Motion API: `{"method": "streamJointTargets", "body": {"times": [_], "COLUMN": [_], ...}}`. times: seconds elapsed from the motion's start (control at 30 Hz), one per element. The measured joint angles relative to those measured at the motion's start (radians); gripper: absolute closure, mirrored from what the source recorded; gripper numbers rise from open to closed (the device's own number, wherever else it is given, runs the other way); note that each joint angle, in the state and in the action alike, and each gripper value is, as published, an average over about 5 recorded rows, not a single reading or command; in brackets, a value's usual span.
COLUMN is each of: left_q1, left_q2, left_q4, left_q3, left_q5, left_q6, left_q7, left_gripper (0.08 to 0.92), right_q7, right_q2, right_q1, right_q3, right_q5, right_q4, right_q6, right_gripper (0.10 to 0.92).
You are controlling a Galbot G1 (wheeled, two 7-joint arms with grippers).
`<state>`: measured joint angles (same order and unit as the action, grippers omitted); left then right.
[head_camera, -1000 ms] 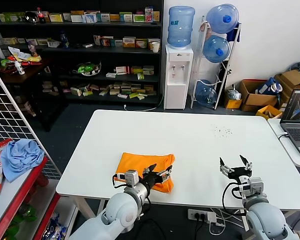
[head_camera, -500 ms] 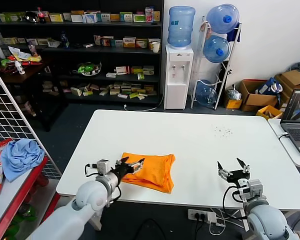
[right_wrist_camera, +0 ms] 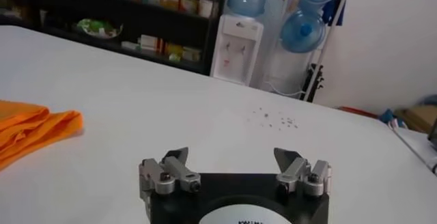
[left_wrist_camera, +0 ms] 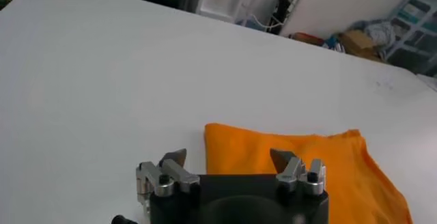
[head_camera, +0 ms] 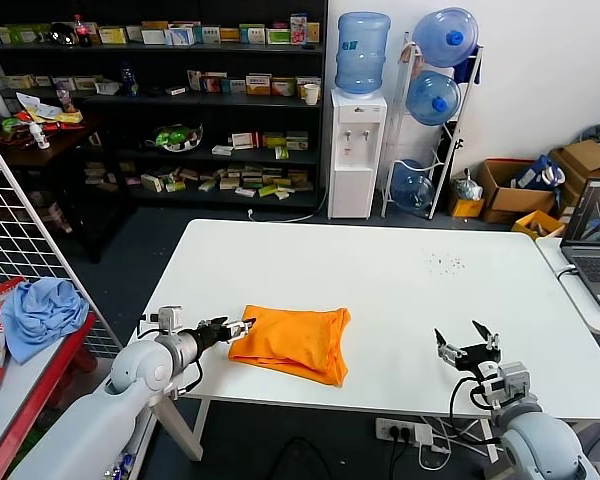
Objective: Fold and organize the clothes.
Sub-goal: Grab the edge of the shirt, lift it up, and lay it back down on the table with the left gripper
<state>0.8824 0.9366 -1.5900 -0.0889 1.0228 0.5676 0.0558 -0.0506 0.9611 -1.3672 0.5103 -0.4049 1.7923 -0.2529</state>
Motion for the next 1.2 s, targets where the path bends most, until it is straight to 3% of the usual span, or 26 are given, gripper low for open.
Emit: {"method": "streamJointTargets", "body": {"times": [0.3, 0.7, 1.2], "left_q1": [-0.001, -0.011, 0.011], "left_q2": [0.012, 0.046, 0.05], "left_q4": [0.051, 0.089, 0.059], "left_q3": [-0.011, 0.003, 0.021], "left_q5": [-0.01, -0.041, -0.064], "left_q6": [0.034, 0.045, 0.054], "left_q7": [-0.079, -0.114, -0.123], "left_gripper": [0.177, 0.206, 0.628], "right_q7": [0.007, 0.007, 0.004], "right_q2": [-0.005, -0.005, -0.004], "right_q1": [-0.007, -0.006, -0.007], "right_q3": [0.009, 0.012, 0.014], "right_q5": [-0.008, -0.018, -0.026], "right_q4": [-0.002, -0.004, 0.01], "right_q6": [0.001, -0.001, -0.004], "right_gripper": [0.203, 0.203, 0.203]}}
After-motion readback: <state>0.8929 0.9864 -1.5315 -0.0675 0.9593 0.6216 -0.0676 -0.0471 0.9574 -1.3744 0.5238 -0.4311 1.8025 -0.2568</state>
